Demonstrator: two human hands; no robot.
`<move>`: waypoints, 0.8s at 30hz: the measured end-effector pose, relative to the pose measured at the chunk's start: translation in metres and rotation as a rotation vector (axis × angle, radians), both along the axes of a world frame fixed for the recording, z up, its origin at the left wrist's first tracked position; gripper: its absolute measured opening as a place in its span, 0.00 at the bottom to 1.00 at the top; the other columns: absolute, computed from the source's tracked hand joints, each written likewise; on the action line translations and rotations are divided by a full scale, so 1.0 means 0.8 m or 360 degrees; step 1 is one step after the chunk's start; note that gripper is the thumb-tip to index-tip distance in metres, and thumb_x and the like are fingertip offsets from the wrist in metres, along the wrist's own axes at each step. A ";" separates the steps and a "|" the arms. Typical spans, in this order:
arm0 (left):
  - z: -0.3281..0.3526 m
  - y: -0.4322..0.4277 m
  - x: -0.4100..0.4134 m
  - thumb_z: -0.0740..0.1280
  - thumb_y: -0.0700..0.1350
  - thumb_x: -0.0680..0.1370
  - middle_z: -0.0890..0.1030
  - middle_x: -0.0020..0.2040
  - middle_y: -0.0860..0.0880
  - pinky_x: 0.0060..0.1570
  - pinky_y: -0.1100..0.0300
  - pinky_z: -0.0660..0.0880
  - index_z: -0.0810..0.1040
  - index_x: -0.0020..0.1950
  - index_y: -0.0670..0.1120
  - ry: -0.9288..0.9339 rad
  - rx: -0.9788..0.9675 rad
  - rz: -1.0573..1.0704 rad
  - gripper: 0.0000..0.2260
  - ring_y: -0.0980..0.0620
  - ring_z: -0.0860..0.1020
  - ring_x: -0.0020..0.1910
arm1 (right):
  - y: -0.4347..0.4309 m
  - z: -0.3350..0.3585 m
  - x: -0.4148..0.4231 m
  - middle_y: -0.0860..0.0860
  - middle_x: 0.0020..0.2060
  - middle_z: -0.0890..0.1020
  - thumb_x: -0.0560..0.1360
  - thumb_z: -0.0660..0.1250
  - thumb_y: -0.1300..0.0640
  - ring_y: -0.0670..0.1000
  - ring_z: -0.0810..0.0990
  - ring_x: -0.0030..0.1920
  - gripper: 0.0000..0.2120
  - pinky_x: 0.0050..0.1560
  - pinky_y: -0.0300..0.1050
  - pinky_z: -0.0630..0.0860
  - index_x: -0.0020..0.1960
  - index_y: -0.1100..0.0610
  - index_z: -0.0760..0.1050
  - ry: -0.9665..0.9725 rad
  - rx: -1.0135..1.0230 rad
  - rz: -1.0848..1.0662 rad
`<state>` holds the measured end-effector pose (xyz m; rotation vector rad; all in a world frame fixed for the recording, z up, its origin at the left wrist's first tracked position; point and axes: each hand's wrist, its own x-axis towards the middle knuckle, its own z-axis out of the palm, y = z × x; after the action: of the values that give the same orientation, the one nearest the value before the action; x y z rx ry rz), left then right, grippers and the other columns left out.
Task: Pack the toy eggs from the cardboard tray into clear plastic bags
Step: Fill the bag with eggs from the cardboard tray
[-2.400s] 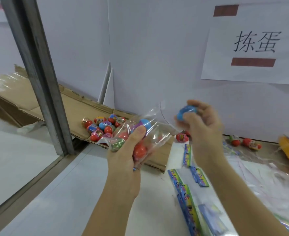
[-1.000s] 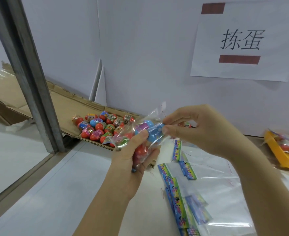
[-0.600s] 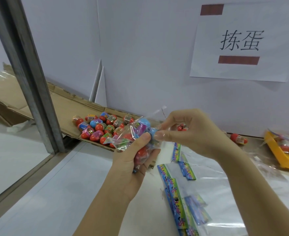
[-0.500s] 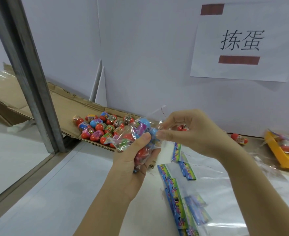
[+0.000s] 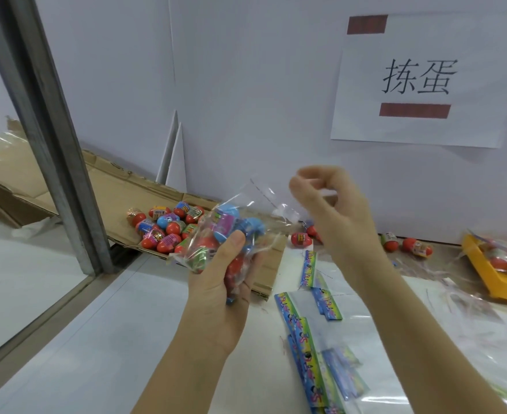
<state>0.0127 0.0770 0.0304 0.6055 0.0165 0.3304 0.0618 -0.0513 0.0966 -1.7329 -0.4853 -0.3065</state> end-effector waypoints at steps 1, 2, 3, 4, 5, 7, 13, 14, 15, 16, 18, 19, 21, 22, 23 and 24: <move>0.001 0.001 -0.001 0.76 0.42 0.59 0.85 0.52 0.45 0.40 0.59 0.82 0.88 0.41 0.50 -0.0029 -0.0044 0.0006 0.12 0.46 0.85 0.50 | 0.004 -0.001 0.000 0.49 0.51 0.77 0.62 0.71 0.31 0.44 0.75 0.39 0.25 0.39 0.40 0.73 0.52 0.43 0.72 0.0283 0.0182 0.0033; 0.002 0.003 -0.001 0.76 0.43 0.59 0.85 0.52 0.45 0.40 0.59 0.82 0.88 0.41 0.49 -0.0035 -0.0079 0.0018 0.11 0.47 0.85 0.49 | 0.007 -0.001 -0.001 0.51 0.49 0.78 0.59 0.72 0.29 0.47 0.76 0.38 0.31 0.37 0.44 0.75 0.54 0.46 0.72 0.0611 0.0240 0.0159; 0.002 0.004 -0.002 0.76 0.45 0.59 0.85 0.52 0.45 0.39 0.60 0.81 0.88 0.42 0.49 -0.0033 -0.0087 0.0028 0.12 0.48 0.85 0.48 | 0.011 -0.003 -0.002 0.51 0.47 0.79 0.57 0.70 0.30 0.49 0.78 0.37 0.34 0.35 0.46 0.76 0.55 0.49 0.73 0.0903 0.0181 0.0364; 0.002 0.005 -0.002 0.76 0.46 0.61 0.85 0.53 0.45 0.38 0.61 0.81 0.88 0.45 0.48 -0.0031 -0.0075 0.0036 0.14 0.49 0.85 0.47 | 0.015 -0.007 -0.004 0.51 0.44 0.81 0.58 0.69 0.32 0.50 0.79 0.37 0.32 0.35 0.47 0.78 0.55 0.51 0.76 0.1112 0.0074 0.0584; 0.001 0.006 -0.002 0.75 0.46 0.63 0.85 0.52 0.45 0.36 0.62 0.81 0.87 0.47 0.47 -0.0035 -0.0046 0.0043 0.14 0.50 0.85 0.45 | 0.020 -0.013 -0.007 0.52 0.42 0.82 0.61 0.71 0.34 0.50 0.80 0.37 0.29 0.36 0.48 0.79 0.53 0.52 0.78 0.1193 -0.0022 0.0744; 0.001 0.008 -0.002 0.73 0.48 0.67 0.86 0.50 0.46 0.40 0.61 0.82 0.87 0.48 0.48 -0.0057 0.0022 0.0074 0.11 0.52 0.84 0.43 | 0.029 -0.024 -0.010 0.52 0.42 0.83 0.66 0.76 0.43 0.50 0.81 0.38 0.21 0.38 0.49 0.81 0.53 0.54 0.80 0.1068 0.0007 0.0702; 0.001 0.004 -0.004 0.68 0.57 0.69 0.84 0.54 0.46 0.44 0.55 0.81 0.85 0.55 0.50 -0.0092 0.0132 -0.0002 0.19 0.49 0.83 0.49 | 0.026 -0.026 -0.001 0.53 0.41 0.85 0.69 0.74 0.61 0.48 0.81 0.37 0.09 0.37 0.42 0.80 0.49 0.58 0.82 0.0776 0.0634 0.0462; -0.001 0.006 -0.005 0.67 0.59 0.68 0.84 0.53 0.47 0.45 0.55 0.81 0.85 0.54 0.50 -0.0090 0.0110 -0.0033 0.20 0.49 0.83 0.48 | 0.022 -0.023 0.000 0.53 0.40 0.84 0.69 0.73 0.61 0.48 0.81 0.36 0.08 0.37 0.42 0.80 0.49 0.58 0.82 0.0743 0.0650 0.0475; -0.002 0.010 -0.006 0.66 0.62 0.67 0.85 0.51 0.48 0.44 0.55 0.81 0.86 0.52 0.50 -0.0070 0.0073 -0.0088 0.22 0.48 0.84 0.48 | 0.018 -0.019 0.001 0.52 0.39 0.84 0.70 0.72 0.61 0.48 0.80 0.36 0.08 0.37 0.42 0.79 0.48 0.58 0.83 0.0714 0.0676 0.0492; -0.002 0.014 -0.007 0.68 0.64 0.63 0.85 0.50 0.47 0.43 0.54 0.81 0.87 0.50 0.49 -0.0055 0.0032 -0.0185 0.24 0.48 0.84 0.46 | 0.013 -0.015 0.003 0.52 0.39 0.84 0.70 0.71 0.62 0.48 0.80 0.35 0.06 0.36 0.41 0.78 0.48 0.57 0.83 0.0689 0.0703 0.0508; 0.001 0.020 -0.009 0.73 0.66 0.54 0.85 0.47 0.45 0.38 0.54 0.81 0.87 0.48 0.47 -0.0035 0.0110 -0.0348 0.31 0.46 0.84 0.42 | 0.001 -0.007 0.005 0.51 0.38 0.84 0.72 0.69 0.64 0.48 0.79 0.35 0.06 0.35 0.40 0.75 0.45 0.55 0.83 0.0642 0.0728 0.0525; 0.003 0.019 -0.007 0.75 0.66 0.53 0.85 0.46 0.44 0.35 0.55 0.80 0.87 0.49 0.46 -0.0032 0.0221 -0.0386 0.32 0.45 0.84 0.41 | -0.007 -0.005 0.005 0.51 0.38 0.84 0.73 0.68 0.64 0.49 0.79 0.35 0.07 0.34 0.40 0.75 0.43 0.54 0.82 0.0618 0.0720 0.0527; 0.002 0.010 -0.002 0.74 0.62 0.60 0.84 0.45 0.43 0.33 0.55 0.80 0.86 0.50 0.46 -0.0013 0.0522 -0.0334 0.26 0.46 0.83 0.39 | -0.022 -0.006 0.003 0.50 0.36 0.84 0.73 0.66 0.67 0.47 0.78 0.33 0.10 0.31 0.38 0.74 0.40 0.54 0.81 0.0564 0.0659 0.0519; 0.001 0.002 0.000 0.73 0.59 0.64 0.84 0.44 0.42 0.34 0.55 0.80 0.86 0.50 0.46 0.0011 0.0703 -0.0246 0.21 0.46 0.82 0.38 | -0.030 -0.008 0.001 0.50 0.35 0.83 0.73 0.66 0.68 0.46 0.78 0.33 0.11 0.31 0.37 0.74 0.40 0.54 0.81 0.0536 0.0602 0.0499; -0.002 -0.007 0.002 0.73 0.55 0.68 0.84 0.45 0.42 0.34 0.54 0.80 0.85 0.49 0.46 0.0024 0.0837 -0.0141 0.16 0.46 0.82 0.38 | -0.040 -0.012 -0.003 0.49 0.35 0.83 0.72 0.67 0.68 0.46 0.79 0.33 0.10 0.32 0.37 0.74 0.40 0.54 0.81 0.0518 0.0536 0.0464; -0.005 -0.016 0.003 0.75 0.54 0.70 0.84 0.45 0.42 0.34 0.56 0.79 0.85 0.48 0.46 0.0049 0.0897 -0.0048 0.13 0.46 0.82 0.37 | -0.050 -0.016 -0.006 0.50 0.36 0.83 0.72 0.68 0.67 0.46 0.80 0.34 0.09 0.34 0.37 0.75 0.41 0.53 0.81 0.0509 0.0476 0.0424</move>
<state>0.0150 0.0645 0.0265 1.1680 -0.0581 0.2961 0.0566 -0.0916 0.0839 -1.3734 -0.4059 0.0870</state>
